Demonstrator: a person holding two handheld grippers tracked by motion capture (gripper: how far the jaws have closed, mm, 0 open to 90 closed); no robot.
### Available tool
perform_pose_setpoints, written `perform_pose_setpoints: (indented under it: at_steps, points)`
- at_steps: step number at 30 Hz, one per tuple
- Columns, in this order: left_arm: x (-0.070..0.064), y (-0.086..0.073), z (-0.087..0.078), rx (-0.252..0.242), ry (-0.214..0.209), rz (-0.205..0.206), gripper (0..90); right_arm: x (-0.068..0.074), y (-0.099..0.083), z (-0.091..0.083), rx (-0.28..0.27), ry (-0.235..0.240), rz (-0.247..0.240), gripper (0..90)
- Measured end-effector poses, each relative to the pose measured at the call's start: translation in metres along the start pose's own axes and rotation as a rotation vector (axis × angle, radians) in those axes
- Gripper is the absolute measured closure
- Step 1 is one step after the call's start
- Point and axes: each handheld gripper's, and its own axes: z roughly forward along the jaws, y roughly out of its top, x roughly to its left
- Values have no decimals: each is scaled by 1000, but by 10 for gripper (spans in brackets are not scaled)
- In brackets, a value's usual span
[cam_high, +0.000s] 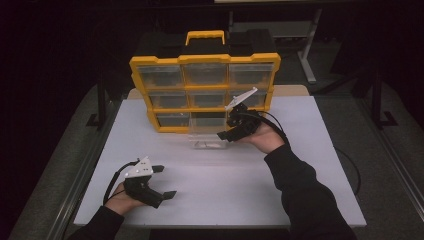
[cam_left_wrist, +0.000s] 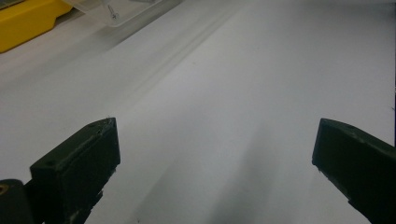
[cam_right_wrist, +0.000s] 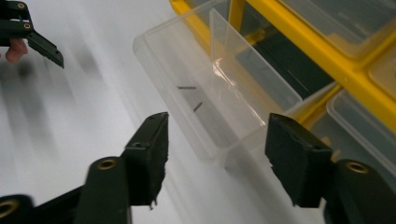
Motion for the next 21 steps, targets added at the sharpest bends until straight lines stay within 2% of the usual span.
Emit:
perform_pose_setpoints:
  at_steps: [6, 11, 15, 19, 21]
  points:
    - [0, 0, 0, 2, -2, 0, 4, 4, -19, -4, -40, -26, 18, 257]
    - [0, 0, 1, -1, -7, 4, 4, 9, -34, -5, -56, -42, 25, 169]
    - [0, 0, 0, -2, -7, 4, 4, 12, -47, -3, -61, -74, 27, 120]
    - [0, 0, 0, -7, -11, -6, 3, 13, -58, -3, -80, -88, 50, 19]
    - [0, 0, 0, -5, -8, -6, 3, 14, -64, -3, -87, -92, 59, 2]
